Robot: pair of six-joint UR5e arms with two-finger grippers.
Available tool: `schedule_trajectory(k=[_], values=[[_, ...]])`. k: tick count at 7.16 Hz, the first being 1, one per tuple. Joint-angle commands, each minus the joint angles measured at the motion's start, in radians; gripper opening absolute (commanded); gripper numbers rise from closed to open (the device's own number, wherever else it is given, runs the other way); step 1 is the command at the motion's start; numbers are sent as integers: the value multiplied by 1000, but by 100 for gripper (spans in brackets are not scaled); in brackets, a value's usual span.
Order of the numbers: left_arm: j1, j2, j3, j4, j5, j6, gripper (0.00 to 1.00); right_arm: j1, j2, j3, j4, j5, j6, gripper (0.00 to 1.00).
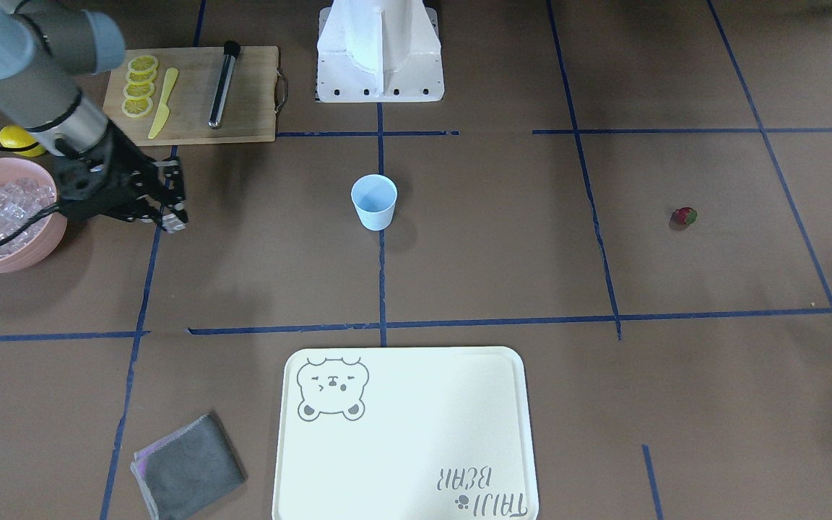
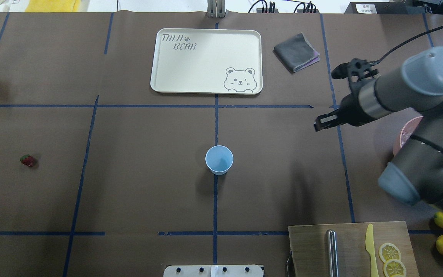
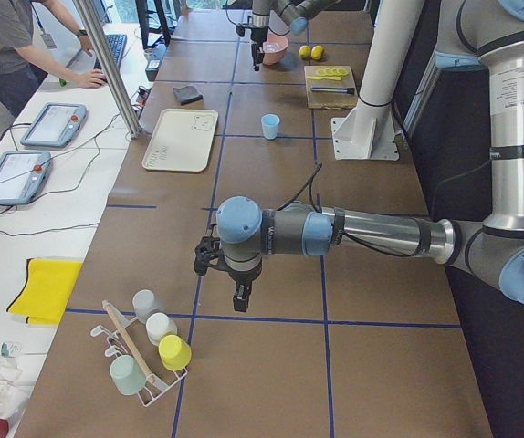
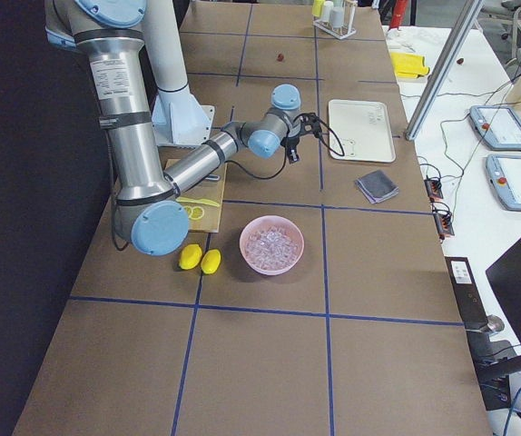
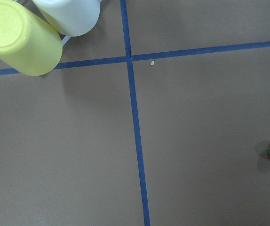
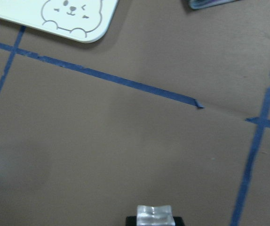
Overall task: Put ice and strawberries in cup
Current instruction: 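Carry the ice cube with the right gripper over the light-blue cup, then open the right gripper to drop the ice cube into the cup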
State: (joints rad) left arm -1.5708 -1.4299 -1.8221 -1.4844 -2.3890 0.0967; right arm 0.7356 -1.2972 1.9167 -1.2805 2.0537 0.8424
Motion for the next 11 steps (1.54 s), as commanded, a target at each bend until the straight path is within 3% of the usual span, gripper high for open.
schedule_trajectory(k=[1,2,4,6,7,9,11], values=[[0,0,1,0,1,0,100,-198,241,-1,-281,-206,140,0],[0,0,1,0,1,0,100,-243,328,-8,-374,-249,173,0],[0,2,7,0,1,0,100,-300,455,-100,-396,-297,225,0],[0,0,15,-2,1,0,100,-346,464,-146,-393,-363,225,0],[0,0,15,-2,1,1,100,-346,458,-151,-393,-363,210,8],[0,0,15,-2,1,1,100,-351,459,-151,-395,-374,217,98],[2,0,15,-2,1,1,100,-349,463,-151,-393,-371,221,99]])
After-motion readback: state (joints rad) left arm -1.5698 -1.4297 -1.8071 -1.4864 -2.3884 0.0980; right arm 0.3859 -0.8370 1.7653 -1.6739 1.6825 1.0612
